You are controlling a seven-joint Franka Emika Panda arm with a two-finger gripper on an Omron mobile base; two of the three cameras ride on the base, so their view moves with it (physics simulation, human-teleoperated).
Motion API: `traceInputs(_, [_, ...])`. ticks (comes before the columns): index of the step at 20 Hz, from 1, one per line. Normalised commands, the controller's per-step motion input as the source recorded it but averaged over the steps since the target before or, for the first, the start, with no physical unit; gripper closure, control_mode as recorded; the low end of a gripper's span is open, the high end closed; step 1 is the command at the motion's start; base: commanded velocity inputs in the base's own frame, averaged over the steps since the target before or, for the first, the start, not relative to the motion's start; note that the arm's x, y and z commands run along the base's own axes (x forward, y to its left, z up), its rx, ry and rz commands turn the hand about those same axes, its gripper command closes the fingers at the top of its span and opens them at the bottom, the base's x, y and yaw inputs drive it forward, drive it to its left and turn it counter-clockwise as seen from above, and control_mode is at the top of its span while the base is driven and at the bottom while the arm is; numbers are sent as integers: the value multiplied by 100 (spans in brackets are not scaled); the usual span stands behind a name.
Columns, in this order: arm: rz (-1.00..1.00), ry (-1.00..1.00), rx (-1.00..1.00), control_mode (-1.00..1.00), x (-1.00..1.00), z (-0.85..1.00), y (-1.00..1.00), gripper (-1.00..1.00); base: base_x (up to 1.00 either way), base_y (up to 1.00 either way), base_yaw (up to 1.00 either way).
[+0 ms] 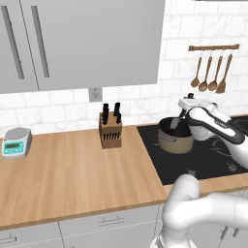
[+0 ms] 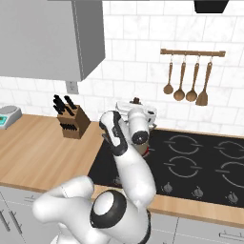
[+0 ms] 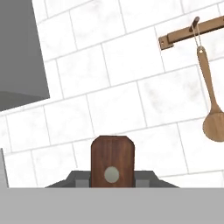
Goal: Put the mushroom and eggplant in the pot. Retrieve the spatula and lightly stir the vegetables in the pot.
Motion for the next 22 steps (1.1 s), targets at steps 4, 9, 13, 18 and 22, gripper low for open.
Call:
traceInputs(4, [13,0,0,-100,17,-30,18,100,0,0,0])
traceInputs(9, [15,-3,0,-100,45,-29,4,100,0,0,0])
traceInputs(13, [14,-4,0,-100,54,-41,2,100,0,0,0])
traceInputs(18, [13,0,-1,-100,52,-67,5,100,0,0,0])
traceInputs(22, [6,-1,-9,-100,1,-46,0,100,0,0,0])
